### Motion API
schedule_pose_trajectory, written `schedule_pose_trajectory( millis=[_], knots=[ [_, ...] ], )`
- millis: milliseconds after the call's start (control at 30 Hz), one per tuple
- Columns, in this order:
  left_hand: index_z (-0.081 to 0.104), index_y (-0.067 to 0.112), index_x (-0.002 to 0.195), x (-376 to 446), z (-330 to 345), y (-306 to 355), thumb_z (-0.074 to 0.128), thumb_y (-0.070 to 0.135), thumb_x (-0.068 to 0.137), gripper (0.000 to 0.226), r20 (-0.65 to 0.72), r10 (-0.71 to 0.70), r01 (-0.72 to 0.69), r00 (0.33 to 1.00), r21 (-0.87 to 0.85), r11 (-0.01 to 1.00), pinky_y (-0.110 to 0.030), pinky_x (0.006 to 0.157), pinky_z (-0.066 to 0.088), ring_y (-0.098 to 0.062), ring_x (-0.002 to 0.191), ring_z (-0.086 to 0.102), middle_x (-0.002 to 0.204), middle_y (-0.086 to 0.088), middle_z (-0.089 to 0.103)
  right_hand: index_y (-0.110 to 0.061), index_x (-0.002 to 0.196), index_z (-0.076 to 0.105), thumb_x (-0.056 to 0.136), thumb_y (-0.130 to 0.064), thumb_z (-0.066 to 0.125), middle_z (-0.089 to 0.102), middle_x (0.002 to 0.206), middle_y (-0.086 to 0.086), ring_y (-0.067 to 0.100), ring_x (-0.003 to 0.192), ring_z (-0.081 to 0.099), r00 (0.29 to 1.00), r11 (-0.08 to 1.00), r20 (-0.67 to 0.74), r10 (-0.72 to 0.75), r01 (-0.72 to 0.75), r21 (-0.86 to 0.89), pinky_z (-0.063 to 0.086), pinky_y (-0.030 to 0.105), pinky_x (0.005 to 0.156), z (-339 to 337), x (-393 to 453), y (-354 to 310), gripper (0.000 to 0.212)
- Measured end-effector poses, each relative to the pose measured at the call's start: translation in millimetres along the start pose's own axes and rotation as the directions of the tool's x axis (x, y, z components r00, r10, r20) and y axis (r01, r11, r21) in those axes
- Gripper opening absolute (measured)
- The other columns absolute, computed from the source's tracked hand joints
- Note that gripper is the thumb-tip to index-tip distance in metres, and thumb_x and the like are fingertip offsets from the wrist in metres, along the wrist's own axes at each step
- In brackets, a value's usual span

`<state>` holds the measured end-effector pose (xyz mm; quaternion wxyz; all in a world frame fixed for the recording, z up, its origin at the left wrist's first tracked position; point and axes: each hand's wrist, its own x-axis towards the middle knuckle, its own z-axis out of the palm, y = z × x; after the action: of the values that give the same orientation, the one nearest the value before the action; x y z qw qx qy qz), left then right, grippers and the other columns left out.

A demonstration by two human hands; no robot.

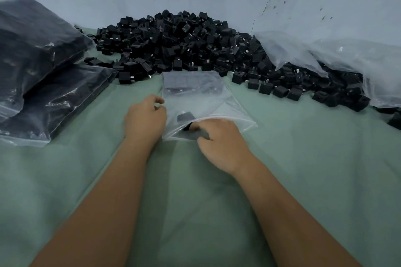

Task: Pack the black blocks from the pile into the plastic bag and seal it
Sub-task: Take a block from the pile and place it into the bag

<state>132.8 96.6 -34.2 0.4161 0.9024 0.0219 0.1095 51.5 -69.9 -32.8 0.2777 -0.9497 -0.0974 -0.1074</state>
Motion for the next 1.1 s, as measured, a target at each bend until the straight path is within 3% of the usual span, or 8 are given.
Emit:
schedule_pose_trajectory(
  millis=[100, 167, 233, 367, 467, 733, 933, 1100],
  knots=[
    [0.061, 0.025, 0.118, 0.1, 1.5, 1.2, 0.042, 0.017, 0.091, 0.034, 0.013, 0.019, -0.020, 1.000, 0.097, 0.995, -0.041, 0.090, 0.047, -0.035, 0.099, 0.058, 0.108, -0.009, 0.067, -0.028, 0.127, 0.057, 0.094, -0.017, 0.045, 0.058, 0.131, -0.007, 0.017, 0.121, 0.044, 0.996, 0.989, 0.067, -0.060, 0.069, -0.132, 0.026, 0.028, 0.106, 4.7, 0.8, 1.3, 0.037],
    [0.058, 0.023, 0.121, 0.2, 1.9, 2.3, 0.041, 0.017, 0.095, 0.032, 0.018, 0.032, -0.034, 0.999, 0.128, 0.991, -0.040, 0.089, 0.045, -0.035, 0.098, 0.059, 0.102, -0.012, 0.068, -0.026, 0.107, 0.057, 0.099, -0.023, 0.041, 0.061, 0.121, -0.003, 0.020, 0.114, 0.046, 0.995, 0.982, 0.072, -0.066, 0.077, -0.173, 0.025, 0.027, 0.095, 8.2, 2.4, -0.4, 0.018],
    [0.053, 0.021, 0.124, 0.0, 2.4, 3.4, 0.040, 0.021, 0.099, 0.028, 0.016, 0.048, -0.049, 0.999, 0.145, 0.988, -0.041, 0.089, 0.045, -0.034, 0.094, 0.061, 0.090, -0.011, 0.066, -0.025, 0.094, 0.050, 0.101, -0.027, 0.037, 0.062, 0.110, 0.001, 0.023, 0.107, 0.049, 0.997, 0.972, 0.044, -0.069, 0.077, -0.223, 0.028, 0.030, 0.089, 11.1, 7.2, -2.8, 0.015],
    [0.049, 0.020, 0.125, -0.2, 2.1, 5.5, 0.039, 0.023, 0.102, 0.025, 0.024, 0.055, -0.058, 0.998, 0.161, 0.985, -0.044, 0.093, 0.044, -0.033, 0.089, 0.060, 0.072, -0.001, 0.055, -0.016, 0.109, 0.058, 0.096, -0.017, 0.037, 0.060, 0.100, 0.002, 0.025, 0.094, 0.053, 0.988, 0.923, 0.039, -0.148, 0.152, -0.354, 0.039, 0.035, 0.078, 15.5, 31.8, -7.5, 0.024],
    [0.047, 0.020, 0.125, 0.4, 1.7, 6.6, 0.040, 0.022, 0.102, 0.025, 0.038, 0.046, -0.052, 0.998, 0.172, 0.984, -0.043, 0.092, 0.043, -0.032, 0.085, 0.058, 0.065, 0.002, 0.051, -0.017, 0.086, 0.057, 0.093, -0.015, 0.042, 0.058, 0.077, -0.001, 0.022, 0.073, 0.056, 0.995, 0.925, 0.059, -0.084, 0.100, -0.366, 0.050, 0.040, 0.067, 14.5, 54.5, -14.8, 0.017],
    [0.044, 0.018, 0.129, 4.0, 4.5, 5.7, 0.043, 0.017, 0.098, 0.030, 0.021, 0.061, -0.064, 0.998, 0.174, 0.983, -0.039, 0.084, 0.041, -0.029, 0.075, 0.054, 0.061, 0.002, 0.050, -0.018, 0.072, 0.055, 0.092, -0.019, 0.042, 0.057, 0.070, -0.001, 0.016, 0.066, 0.052, 0.997, 0.957, 0.069, -0.033, 0.052, -0.284, 0.043, 0.033, 0.057, 26.7, 79.6, -20.2, 0.024],
    [0.044, 0.021, 0.126, 4.7, 6.8, 6.0, 0.043, 0.016, 0.098, 0.029, 0.029, 0.075, -0.079, 0.997, 0.195, 0.978, -0.040, 0.081, 0.043, -0.029, 0.074, 0.058, 0.061, 0.001, 0.051, -0.030, 0.084, 0.054, 0.089, -0.036, 0.050, 0.046, 0.068, -0.010, 0.017, 0.068, 0.047, 0.996, 0.925, 0.066, -0.065, 0.085, -0.370, 0.033, 0.032, 0.062, 41.0, 93.6, -2.3, 0.008],
    [0.051, 0.026, 0.119, 1.3, 5.6, 6.3, 0.041, 0.012, 0.096, 0.028, 0.039, 0.127, -0.132, 0.991, 0.253, 0.958, -0.038, 0.079, 0.042, -0.029, 0.075, 0.058, 0.063, 0.000, 0.052, -0.025, 0.117, 0.056, 0.095, -0.042, 0.046, 0.059, 0.096, -0.002, 0.021, 0.087, 0.051, 0.992, 0.910, 0.058, -0.110, 0.124, -0.396, 0.044, 0.035, 0.078, 43.1, 89.9, -0.4, 0.030]
  ],
)
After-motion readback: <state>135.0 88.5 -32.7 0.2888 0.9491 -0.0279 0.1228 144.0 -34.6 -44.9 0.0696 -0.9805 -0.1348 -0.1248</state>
